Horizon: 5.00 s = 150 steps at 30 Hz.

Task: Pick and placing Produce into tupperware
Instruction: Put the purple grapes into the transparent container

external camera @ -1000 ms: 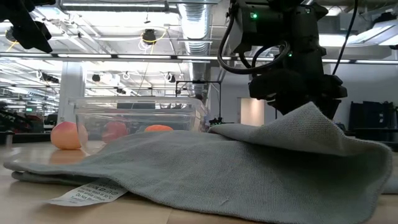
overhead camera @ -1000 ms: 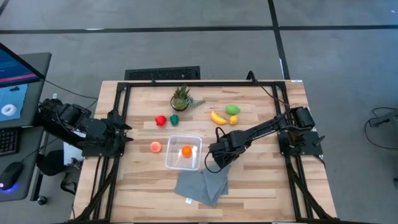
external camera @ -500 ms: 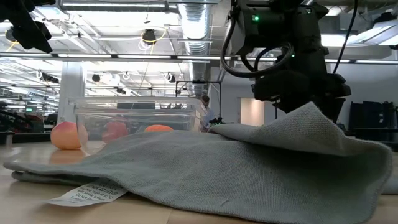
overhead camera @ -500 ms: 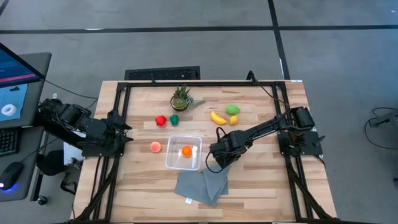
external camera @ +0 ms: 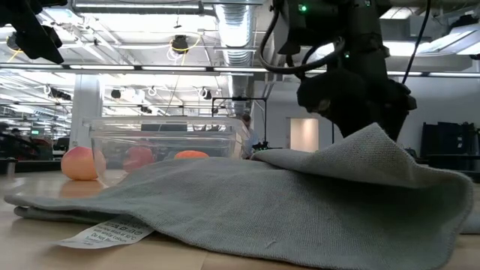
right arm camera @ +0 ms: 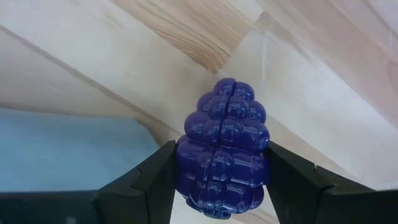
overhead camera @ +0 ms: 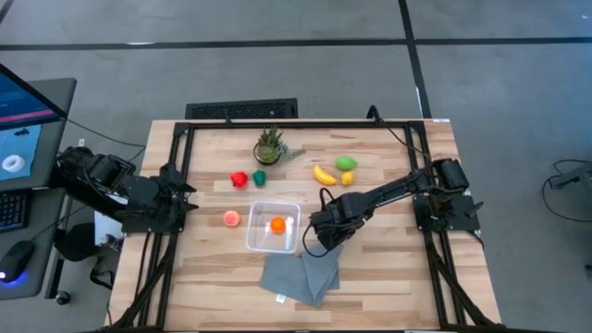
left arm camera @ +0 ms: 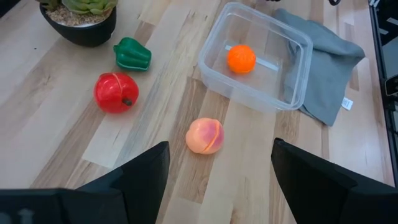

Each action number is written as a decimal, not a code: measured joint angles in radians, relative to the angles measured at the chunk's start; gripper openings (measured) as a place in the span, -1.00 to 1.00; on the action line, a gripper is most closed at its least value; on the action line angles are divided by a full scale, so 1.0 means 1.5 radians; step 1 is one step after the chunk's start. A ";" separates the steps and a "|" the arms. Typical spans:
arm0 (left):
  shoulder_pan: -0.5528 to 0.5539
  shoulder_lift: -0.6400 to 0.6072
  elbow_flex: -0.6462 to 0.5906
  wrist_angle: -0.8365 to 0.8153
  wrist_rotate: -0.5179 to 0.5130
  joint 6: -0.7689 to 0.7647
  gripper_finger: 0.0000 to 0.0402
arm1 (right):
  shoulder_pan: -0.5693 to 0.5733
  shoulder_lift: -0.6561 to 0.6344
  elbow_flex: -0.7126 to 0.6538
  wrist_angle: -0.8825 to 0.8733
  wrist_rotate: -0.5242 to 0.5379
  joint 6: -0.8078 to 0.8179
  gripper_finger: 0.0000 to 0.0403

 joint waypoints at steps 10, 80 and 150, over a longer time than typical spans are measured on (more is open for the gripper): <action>0.000 0.000 0.000 0.000 0.000 0.002 0.34 | 0.000 -0.059 0.003 0.007 0.026 0.010 0.14; 0.000 0.000 0.000 0.005 -0.036 0.007 0.34 | -0.009 -0.140 0.004 0.456 0.105 -0.100 0.14; 0.000 0.000 0.000 0.005 -0.086 0.012 0.34 | -0.069 0.116 0.149 0.573 0.085 -0.210 0.28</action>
